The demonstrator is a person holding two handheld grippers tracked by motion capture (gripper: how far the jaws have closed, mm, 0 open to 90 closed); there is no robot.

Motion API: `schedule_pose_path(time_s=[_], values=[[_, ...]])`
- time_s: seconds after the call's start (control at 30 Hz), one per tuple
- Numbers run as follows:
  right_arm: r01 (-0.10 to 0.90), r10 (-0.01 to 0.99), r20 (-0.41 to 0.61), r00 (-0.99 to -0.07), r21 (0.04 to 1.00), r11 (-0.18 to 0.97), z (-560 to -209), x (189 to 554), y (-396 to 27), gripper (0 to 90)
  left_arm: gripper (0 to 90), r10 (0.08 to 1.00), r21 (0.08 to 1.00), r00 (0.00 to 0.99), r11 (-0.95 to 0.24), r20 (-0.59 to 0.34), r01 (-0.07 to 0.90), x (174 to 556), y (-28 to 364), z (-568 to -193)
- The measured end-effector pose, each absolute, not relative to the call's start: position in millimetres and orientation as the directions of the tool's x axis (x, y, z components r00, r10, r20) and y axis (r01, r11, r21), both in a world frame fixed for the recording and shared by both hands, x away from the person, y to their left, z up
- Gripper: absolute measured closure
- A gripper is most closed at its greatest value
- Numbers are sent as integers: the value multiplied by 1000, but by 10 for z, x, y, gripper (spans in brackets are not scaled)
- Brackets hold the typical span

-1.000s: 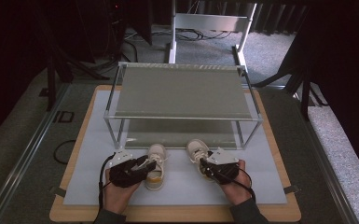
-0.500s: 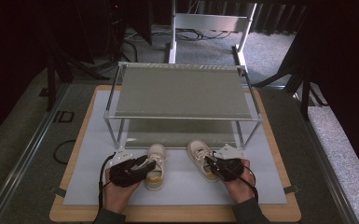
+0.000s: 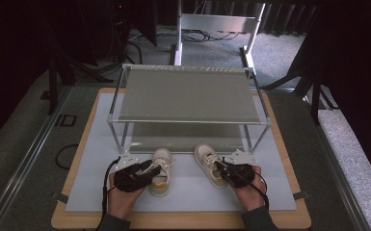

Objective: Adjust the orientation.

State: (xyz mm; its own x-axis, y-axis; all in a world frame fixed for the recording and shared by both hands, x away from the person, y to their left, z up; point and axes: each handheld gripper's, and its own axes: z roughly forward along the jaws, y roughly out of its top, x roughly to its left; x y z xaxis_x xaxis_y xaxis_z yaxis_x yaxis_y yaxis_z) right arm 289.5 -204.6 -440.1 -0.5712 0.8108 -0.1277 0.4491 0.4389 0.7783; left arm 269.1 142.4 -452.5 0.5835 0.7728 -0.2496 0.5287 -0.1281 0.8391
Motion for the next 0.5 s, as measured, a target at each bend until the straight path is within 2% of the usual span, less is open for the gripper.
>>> schedule_pose_path(time_s=[0.2, 0.37, 0.5], values=[[474, 821, -89, -565, 779, 411, -4440, 2897, -2075, 644, 523, 776, 835, 582, -137, -245, 533, 2704, 1409, -4549], [495, 827, -75, -557, 769, 403, -4433, 2877, -2099, 739, 523, 778, 833, 580, -140, -241, 535, 2722, 1411, -4563], [525, 829, -5, -560, 772, 359, -4420, 2845, -2117, 744, 524, 782, 835, 577, -142, -235, 532, 2723, 1404, -4572]])
